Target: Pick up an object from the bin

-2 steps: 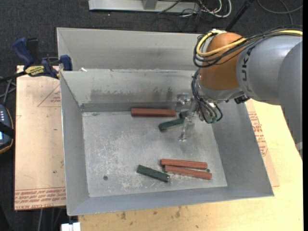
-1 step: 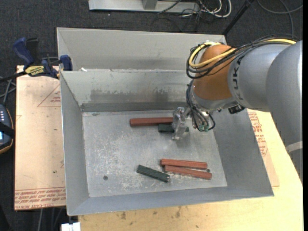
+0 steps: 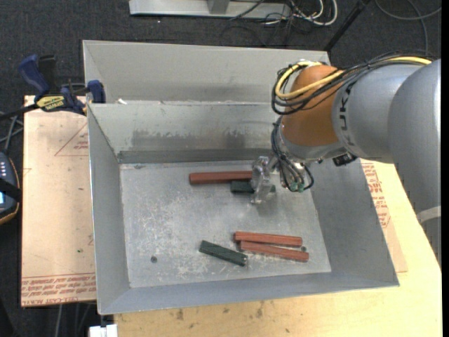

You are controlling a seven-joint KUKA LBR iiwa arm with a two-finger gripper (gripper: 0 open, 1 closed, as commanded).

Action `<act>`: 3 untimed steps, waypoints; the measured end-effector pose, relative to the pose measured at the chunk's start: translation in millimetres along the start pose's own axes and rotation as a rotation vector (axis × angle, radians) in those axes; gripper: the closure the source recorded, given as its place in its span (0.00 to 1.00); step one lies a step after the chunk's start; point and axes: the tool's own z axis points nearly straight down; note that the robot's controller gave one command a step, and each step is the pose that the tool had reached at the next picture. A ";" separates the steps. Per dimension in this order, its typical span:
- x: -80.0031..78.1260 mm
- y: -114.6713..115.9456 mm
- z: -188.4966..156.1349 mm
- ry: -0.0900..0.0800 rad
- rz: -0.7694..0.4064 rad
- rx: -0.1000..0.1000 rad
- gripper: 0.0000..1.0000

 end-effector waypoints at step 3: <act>-6.8 -19.7 -122.4 0.011 -0.061 0.001 1.00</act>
Offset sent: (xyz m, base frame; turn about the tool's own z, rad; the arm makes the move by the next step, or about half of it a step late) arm 0.0000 0.0000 0.0000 0.0000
